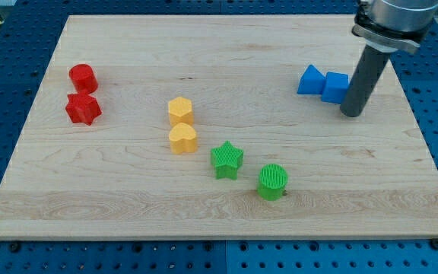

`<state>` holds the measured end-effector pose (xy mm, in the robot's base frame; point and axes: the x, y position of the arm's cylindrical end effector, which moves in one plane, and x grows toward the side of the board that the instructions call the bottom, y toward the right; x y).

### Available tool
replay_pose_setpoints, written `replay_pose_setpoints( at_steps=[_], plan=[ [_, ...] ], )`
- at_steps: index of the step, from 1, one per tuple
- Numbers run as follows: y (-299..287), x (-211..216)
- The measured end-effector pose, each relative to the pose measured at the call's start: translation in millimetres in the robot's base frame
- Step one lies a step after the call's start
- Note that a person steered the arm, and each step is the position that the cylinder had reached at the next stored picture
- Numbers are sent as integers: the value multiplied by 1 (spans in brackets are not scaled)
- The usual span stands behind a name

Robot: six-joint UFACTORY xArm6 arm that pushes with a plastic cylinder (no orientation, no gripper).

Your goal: Move the blue blocks to the top center of the board

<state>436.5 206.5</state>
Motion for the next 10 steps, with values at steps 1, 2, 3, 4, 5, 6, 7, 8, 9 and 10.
replay_pose_setpoints(
  at_steps=[1,2,3,4,5,6,7,8,9,10],
  plan=[
    [26,1],
    [34,-11],
    [34,-12],
    [19,-12],
    [4,-15],
    [2,-25],
    [-2,-31],
    [-18,-34],
    [-45,-36],
    [-66,-57]
  ],
)
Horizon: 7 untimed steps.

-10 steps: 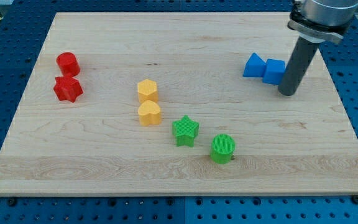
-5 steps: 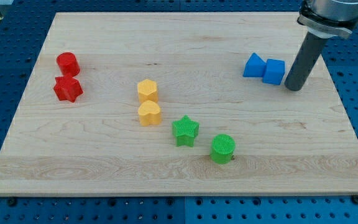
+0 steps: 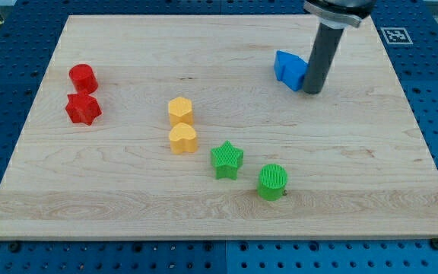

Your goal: Move the blue blocks to the top center of the board

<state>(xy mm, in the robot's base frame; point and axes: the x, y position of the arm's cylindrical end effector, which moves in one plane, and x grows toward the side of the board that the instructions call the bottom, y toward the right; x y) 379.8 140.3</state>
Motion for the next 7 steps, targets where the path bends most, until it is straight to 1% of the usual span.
replay_pose_setpoints(
  at_steps=[2,3,7],
  plan=[
    [-8,-56],
    [-30,-69],
    [-109,-73]
  ],
)
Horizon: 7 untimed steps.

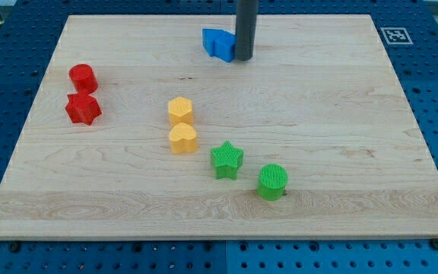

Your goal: Move the blue blocks to the top center of the board

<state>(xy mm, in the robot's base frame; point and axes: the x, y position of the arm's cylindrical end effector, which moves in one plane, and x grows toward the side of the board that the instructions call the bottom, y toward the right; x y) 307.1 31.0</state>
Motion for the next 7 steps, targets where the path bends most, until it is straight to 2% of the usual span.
replay_pose_setpoints(
  at_steps=[2,7],
  plan=[
    [-26,0],
    [-28,-2]
  ],
)
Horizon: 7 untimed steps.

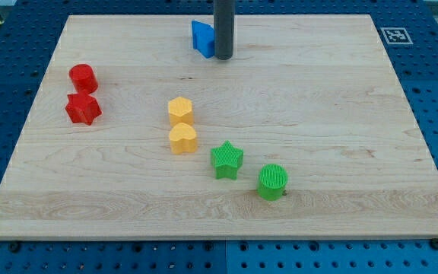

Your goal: Move the blue blocks to the top center of the board

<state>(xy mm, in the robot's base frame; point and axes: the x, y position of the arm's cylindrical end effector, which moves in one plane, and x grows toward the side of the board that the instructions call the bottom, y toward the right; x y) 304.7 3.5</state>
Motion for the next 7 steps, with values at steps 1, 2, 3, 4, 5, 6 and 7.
replay_pose_setpoints(
  at_steps=[1,2,3,4,5,6,7],
  plan=[
    [0,0],
    [-1,0],
    [-1,0],
    [-4,0],
    [-7,0],
    [-7,0],
    [-7,-3]
  ],
)
